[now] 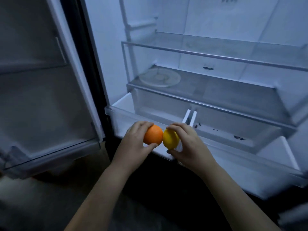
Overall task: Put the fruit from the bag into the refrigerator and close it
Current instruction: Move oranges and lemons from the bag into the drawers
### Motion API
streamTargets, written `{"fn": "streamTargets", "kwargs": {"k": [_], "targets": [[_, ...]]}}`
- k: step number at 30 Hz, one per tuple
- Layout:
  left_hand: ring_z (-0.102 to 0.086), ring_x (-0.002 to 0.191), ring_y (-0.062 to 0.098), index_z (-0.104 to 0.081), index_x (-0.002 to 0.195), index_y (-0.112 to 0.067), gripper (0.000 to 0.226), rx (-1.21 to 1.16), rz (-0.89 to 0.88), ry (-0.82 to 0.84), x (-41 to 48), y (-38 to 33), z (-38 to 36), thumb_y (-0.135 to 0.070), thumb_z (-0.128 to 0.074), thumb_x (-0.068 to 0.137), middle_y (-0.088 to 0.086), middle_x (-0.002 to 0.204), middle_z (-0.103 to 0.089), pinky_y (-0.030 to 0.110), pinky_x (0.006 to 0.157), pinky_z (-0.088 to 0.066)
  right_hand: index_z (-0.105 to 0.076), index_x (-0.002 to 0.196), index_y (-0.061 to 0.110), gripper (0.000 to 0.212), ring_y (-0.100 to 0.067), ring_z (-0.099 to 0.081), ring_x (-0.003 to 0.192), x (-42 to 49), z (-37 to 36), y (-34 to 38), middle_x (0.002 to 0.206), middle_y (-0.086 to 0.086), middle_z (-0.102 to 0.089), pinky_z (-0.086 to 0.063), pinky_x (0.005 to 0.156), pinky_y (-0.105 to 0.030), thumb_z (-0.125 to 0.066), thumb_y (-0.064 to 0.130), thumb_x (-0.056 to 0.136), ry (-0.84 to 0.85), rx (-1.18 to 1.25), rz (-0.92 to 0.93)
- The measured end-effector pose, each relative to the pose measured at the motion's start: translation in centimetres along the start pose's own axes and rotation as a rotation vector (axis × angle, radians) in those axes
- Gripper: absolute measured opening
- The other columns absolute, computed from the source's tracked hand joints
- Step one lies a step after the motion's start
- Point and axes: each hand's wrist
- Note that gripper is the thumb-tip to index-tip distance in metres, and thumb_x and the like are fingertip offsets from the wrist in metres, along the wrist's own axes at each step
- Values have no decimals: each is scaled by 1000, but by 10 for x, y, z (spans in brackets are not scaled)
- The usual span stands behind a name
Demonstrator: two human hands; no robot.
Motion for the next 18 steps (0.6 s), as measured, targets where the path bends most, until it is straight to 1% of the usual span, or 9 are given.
{"fn": "streamTargets", "kwargs": {"k": [2,4,7,10,12,14,18], "targets": [[-44,118,13,-50,130,-23,62,-23,-43,38,16,-3,-15,-25,-77,74,-6,129,-47,24,96,-35,-48,128,20,68,-16,-42,122,-3,6,-16,133,3,-46,-35,94,-23,-80,20,68,-15,-6,-33],[-44,117,13,-50,130,-23,63,-31,-90,85,33,-4,-26,-27,-77,74,-6,129,-47,21,94,-32,-48,128,21,66,-16,-42,123,-5,12,-31,133,3,-46,-38,95,-26,-79,22,70,-35,-12,-68],[-42,115,12,-51,129,-23,62,-44,-173,148,66,-1,-40,-32,-75,73,-7,127,-48,18,92,-28,-48,127,22,63,-13,-41,121,2,18,-50,132,6,-45,-36,95,-21,-78,23,71,-59,-23,-123],[-42,114,12,-52,129,-22,62,-60,-255,206,101,6,-53,-34,-75,73,-6,127,-48,18,92,-29,-49,126,22,60,-11,-42,120,15,23,-68,130,7,-45,-37,94,-20,-77,24,74,-86,-25,-161],[-41,115,10,-51,130,-24,62,-69,-297,243,119,10,-59,-33,-76,74,-8,128,-47,18,91,-31,-47,127,24,59,-10,-42,121,20,23,-76,131,9,-43,-38,96,-23,-76,26,75,-72,-20,-191],[-40,116,8,-50,130,-26,61,-100,-343,327,153,21,-71,-35,-75,75,-10,129,-46,18,92,-31,-46,127,26,59,-10,-42,121,36,21,-95,131,9,-43,-39,97,-26,-75,26,76,-87,-18,-262],[-40,118,7,-47,131,-28,60,-113,-414,427,184,34,-81,-35,-74,77,-13,129,-43,18,93,-31,-46,128,26,61,-7,-41,122,44,24,-112,131,11,-43,-39,97,-25,-77,26,76,-69,-10,-317]]}}
Point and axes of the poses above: each hand's wrist, its own x-axis towards the middle knuckle, its own z-axis out of the back of the hand, y = z × x
